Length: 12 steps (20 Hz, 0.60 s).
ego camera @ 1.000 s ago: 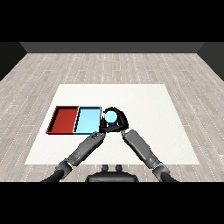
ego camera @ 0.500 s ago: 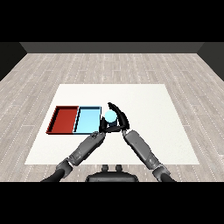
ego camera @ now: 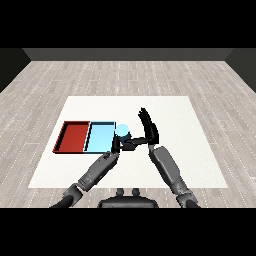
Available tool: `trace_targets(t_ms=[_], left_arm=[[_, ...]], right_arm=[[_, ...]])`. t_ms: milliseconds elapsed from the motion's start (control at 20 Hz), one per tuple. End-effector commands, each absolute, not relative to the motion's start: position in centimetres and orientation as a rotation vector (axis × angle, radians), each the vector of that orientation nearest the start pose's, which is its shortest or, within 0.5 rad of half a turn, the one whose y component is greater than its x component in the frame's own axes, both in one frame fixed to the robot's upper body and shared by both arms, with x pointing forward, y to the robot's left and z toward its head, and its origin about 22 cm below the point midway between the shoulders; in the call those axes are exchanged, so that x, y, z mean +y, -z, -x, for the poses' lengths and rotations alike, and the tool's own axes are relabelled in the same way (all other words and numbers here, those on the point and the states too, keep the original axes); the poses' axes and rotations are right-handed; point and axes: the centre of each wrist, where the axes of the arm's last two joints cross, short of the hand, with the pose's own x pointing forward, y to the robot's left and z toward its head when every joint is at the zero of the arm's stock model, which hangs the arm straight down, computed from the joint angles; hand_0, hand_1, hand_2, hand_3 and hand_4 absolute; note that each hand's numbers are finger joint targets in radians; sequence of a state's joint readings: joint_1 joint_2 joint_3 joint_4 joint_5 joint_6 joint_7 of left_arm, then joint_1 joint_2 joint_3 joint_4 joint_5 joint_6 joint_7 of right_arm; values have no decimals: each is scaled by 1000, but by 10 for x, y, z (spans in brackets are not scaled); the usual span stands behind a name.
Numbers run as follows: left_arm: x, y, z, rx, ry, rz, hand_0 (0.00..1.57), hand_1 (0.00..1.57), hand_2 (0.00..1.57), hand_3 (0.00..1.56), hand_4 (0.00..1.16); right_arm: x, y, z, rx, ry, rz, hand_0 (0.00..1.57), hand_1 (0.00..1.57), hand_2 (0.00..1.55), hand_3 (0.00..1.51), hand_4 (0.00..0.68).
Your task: Pick the blue can and put it in the blue box
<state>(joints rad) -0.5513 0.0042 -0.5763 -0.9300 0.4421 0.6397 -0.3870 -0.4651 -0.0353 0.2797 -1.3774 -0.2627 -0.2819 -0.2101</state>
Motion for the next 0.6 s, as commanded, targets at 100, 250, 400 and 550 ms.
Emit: trace_targets(t_ms=[100,250,400,550], left_arm=[[90,23,-315,-1741,-11,-101,1571,1571,1571,1484,1142],[113,9,-326,-1762,3,-121,1571,1571,1568,1468,1139],[156,2,-335,-1739,-18,-173,1571,1571,1566,1478,1152],[158,-13,-363,-1732,-26,-243,1571,1571,1562,1470,1145]], right_arm=[[-169,-96,-316,-2046,90,-307,0,0,0,0,0],[-182,-95,-300,-2058,159,-353,0,0,0,0,0],[-213,-98,-283,-2076,267,-287,0,0,0,0,0],[-215,-75,-281,-2061,263,-232,0,0,0,0,0]])
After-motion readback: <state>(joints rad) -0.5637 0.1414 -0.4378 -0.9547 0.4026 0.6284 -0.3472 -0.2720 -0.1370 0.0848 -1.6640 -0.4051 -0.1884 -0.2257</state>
